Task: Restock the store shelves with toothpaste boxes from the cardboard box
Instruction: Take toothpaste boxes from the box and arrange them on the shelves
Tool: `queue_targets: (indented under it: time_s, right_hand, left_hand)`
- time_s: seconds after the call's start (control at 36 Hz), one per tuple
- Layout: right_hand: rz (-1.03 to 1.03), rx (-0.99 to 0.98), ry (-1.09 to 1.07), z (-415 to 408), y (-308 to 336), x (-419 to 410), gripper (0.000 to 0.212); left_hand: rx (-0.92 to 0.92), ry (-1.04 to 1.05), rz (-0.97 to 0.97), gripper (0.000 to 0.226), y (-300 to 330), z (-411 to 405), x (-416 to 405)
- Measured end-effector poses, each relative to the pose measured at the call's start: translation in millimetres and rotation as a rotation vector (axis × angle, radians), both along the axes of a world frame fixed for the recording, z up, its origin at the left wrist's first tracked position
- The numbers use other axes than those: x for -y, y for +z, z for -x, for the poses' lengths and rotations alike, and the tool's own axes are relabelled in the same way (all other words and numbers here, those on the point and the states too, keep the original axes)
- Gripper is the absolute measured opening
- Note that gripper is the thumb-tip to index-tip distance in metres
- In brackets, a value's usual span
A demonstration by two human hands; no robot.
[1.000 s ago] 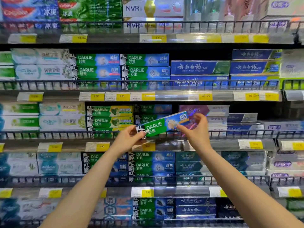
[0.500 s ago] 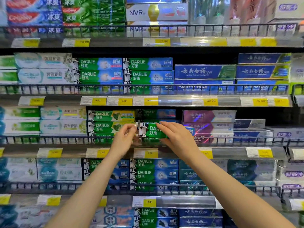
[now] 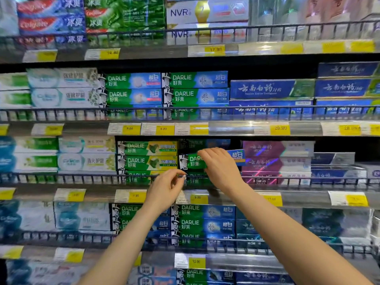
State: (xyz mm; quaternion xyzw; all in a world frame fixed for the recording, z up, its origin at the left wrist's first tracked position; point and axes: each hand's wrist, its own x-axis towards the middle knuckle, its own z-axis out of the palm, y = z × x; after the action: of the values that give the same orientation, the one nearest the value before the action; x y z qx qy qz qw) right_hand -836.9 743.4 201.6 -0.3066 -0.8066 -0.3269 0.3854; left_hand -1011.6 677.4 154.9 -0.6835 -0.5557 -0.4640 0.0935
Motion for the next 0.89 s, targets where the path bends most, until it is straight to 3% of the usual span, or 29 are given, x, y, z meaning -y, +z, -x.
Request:
queue_targets:
  time_s: [0.19, 0.31, 0.58, 0.89]
  right_hand:
    - [0.105, 0.003, 0.073, 7, -7, -11, 0.035]
    - [0.187, 0.053, 0.069, 2, -13, -17, 0.024]
    - [0.032, -0.003, 0.098, -46, -38, -3, 0.029]
    - [0.234, -0.055, -0.043, -52, -42, -3, 0.044]
  left_hand:
    - [-0.106, 0.031, -0.089, 0.026, -3, 1, 0]
    - [-0.228, 0.046, -0.137, 0.05, -3, -6, -4]
    - [-0.382, 0.086, -0.051, 0.053, -12, -25, -20]
    - [-0.385, 0.168, -0.046, 0.055, -12, -38, -35]
